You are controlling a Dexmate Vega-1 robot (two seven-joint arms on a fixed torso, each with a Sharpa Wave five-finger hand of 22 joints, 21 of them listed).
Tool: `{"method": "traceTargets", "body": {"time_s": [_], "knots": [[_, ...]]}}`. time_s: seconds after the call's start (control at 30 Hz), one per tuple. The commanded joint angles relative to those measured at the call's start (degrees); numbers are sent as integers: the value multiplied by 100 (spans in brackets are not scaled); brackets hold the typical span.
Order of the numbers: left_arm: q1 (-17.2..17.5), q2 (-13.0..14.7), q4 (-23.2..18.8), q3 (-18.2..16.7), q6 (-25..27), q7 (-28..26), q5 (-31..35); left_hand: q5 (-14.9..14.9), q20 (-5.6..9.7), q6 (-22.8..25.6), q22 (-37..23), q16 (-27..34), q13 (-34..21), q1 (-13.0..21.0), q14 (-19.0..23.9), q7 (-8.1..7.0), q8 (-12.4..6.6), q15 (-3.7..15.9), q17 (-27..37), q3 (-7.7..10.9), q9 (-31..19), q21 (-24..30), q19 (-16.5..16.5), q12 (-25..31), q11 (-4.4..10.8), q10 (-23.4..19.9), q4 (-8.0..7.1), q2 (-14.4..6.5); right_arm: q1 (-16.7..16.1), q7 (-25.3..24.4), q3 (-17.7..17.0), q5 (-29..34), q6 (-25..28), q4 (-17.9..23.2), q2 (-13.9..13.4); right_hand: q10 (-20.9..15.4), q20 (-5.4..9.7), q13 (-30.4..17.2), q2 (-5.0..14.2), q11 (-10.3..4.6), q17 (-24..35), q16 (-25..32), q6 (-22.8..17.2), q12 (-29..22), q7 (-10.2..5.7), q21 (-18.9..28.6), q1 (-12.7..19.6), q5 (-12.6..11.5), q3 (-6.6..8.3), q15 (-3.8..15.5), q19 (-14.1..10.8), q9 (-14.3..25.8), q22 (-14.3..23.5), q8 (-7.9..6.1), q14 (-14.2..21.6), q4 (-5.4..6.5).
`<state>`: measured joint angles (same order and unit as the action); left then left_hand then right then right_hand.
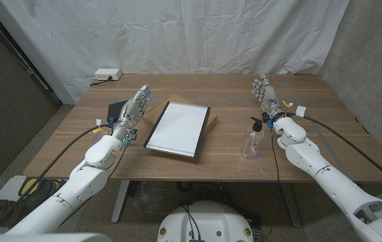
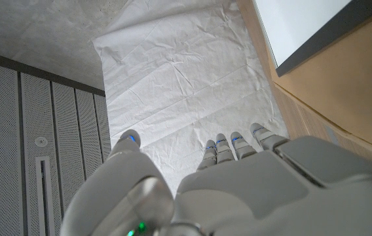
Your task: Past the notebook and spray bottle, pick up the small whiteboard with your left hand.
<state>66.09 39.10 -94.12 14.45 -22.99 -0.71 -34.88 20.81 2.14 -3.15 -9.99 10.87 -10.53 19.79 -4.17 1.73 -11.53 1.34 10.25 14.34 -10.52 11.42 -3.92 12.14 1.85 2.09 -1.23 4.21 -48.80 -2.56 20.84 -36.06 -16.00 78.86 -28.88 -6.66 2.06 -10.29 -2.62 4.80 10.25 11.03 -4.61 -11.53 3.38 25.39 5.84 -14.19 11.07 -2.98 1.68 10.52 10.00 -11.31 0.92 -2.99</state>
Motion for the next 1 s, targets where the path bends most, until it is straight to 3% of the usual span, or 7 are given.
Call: {"method": "traceTargets", "body": {"time_s": [0.03, 0.47, 0.7, 0.87, 1.0], "knots": [[295, 53, -233, -79, -133, -209, 215, 5, 184, 20, -29, 10, -22, 53, 22, -2, -18, -7, 13, -3, -12, -1, -41, -7, 32, -40, 33, -1, 20, 12, 26, 28, 34, 18, -14, -56, 17, -5, 10, 18, 26, 4, -39, -43, -9, -22, 75, -34, 11, -28, -42, 23, 15, -5, 14, -21], [518, 36, -352, -161, -236, -332, 313, -3, 180, 35, -29, 12, -22, 73, 42, 2, -16, -8, 14, -10, -12, -1, -43, -8, 39, -56, 41, -9, 7, 55, 29, 26, -24, -8, -5, -58, 17, -6, 15, 16, 28, 4, -44, -41, -5, -48, 77, -30, 3, -27, -55, 23, 16, -4, 20, -25], [760, 125, -700, -247, -103, -722, 701, -7, 178, 36, -29, 10, -22, 83, 45, 5, -13, -7, 15, -13, -12, 0, -41, -13, 22, -54, 45, -14, -77, -43, -7, 61, -1, 133, -73, -65, 15, -6, 17, 16, 28, 9, -48, -42, -7, -57, 78, -29, -1, -28, -73, 23, 17, -4, 36, -27], [838, 114, -721, -282, -184, -716, 735, -10, 181, 49, -29, 11, -23, 93, 56, 8, -15, -10, 15, -17, -12, 6, -27, -13, 30, -62, 49, -17, -116, -15, -32, 17, -10, 171, -90, -68, 12, -6, 18, 13, 29, 11, -61, -42, -7, -64, 78, -27, -5, -31, -87, 24, 17, -9, 44, -28], [880, 104, -748, -293, -191, -730, 766, -16, 189, 104, -29, 21, -23, 107, 98, 30, -30, -43, 15, -24, -13, 9, -15, 1, -32, -114, 55, -22, -153, -44, -46, 6, 7, 220, -103, -79, 14, -6, 19, 18, 30, 11, -67, -46, -10, -76, 77, -25, -9, -28, -92, 24, 18, -9, 47, -29]]}}
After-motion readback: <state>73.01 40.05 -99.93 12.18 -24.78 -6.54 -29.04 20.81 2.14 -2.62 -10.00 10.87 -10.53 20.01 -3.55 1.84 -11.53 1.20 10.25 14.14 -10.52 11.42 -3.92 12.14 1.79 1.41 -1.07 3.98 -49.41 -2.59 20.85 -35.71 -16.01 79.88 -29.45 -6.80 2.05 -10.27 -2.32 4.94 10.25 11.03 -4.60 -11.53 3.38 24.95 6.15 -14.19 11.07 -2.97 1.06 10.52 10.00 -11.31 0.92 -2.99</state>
